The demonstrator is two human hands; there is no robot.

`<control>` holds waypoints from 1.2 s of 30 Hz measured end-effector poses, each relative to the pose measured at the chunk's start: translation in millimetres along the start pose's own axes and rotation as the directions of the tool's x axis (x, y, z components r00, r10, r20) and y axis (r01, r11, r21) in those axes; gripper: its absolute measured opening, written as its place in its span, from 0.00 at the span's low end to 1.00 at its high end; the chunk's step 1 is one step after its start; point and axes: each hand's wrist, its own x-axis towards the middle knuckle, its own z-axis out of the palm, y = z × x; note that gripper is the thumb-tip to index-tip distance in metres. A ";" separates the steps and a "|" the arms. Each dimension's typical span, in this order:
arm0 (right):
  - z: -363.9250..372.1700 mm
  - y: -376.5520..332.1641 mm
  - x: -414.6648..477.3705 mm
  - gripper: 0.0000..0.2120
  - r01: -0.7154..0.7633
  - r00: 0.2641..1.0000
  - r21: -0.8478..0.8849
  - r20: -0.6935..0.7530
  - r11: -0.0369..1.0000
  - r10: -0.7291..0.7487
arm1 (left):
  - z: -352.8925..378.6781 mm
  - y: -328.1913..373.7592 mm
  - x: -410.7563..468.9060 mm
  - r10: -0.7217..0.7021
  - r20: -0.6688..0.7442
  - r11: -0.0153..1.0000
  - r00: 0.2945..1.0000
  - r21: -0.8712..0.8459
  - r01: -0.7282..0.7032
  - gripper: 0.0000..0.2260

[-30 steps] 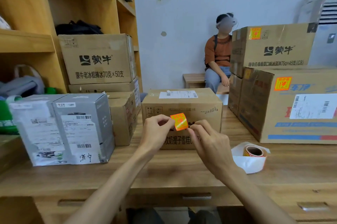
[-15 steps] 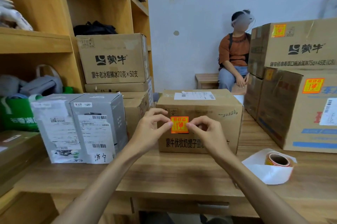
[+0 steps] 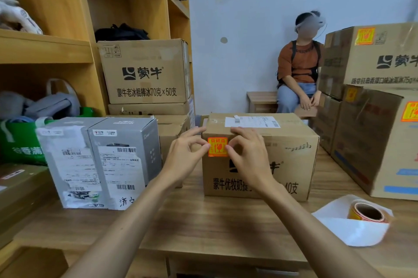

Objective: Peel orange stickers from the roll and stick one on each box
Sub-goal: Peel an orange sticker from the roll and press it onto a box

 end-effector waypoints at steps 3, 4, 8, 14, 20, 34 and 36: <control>0.3 7.7 -3.4 0.04 0.015 1.000 0.024 -0.002 1.000 -0.015 | 4.9 -6.7 -0.4 0.003 -0.011 1.000 1.000 0.016 -0.003 0.04; 0.4 9.0 -4.2 0.04 0.019 1.000 0.035 -0.006 0.999 -0.019 | 6.5 -7.6 -1.4 0.006 -0.022 1.000 1.000 0.018 -0.006 0.04; 3.2 10.9 -4.9 0.04 0.028 0.999 0.059 -0.036 0.998 -0.026 | 10.2 -9.0 -2.6 0.025 -0.062 0.999 0.998 0.036 -0.023 0.03; 13.1 9.4 -3.7 0.04 0.020 0.994 0.032 -0.112 0.999 -0.016 | 9.7 -11.3 2.3 0.044 -0.098 0.998 0.994 0.047 -0.039 0.03; 20.3 9.9 -4.4 0.05 0.037 0.985 -0.041 -0.164 0.998 -0.043 | 11.8 -13.8 5.5 0.080 -0.104 0.994 0.991 0.084 -0.071 0.04; 20.0 3.3 2.1 0.08 0.046 0.988 -0.240 -0.134 0.970 -0.081 | 21.0 0.2 5.6 0.159 -0.076 0.899 0.984 0.423 -0.112 0.09; 13.5 0.5 4.6 0.11 0.039 0.991 -0.226 -0.118 0.973 -0.067 | 16.7 -0.8 7.0 0.132 -0.103 0.893 0.986 0.444 -0.073 0.11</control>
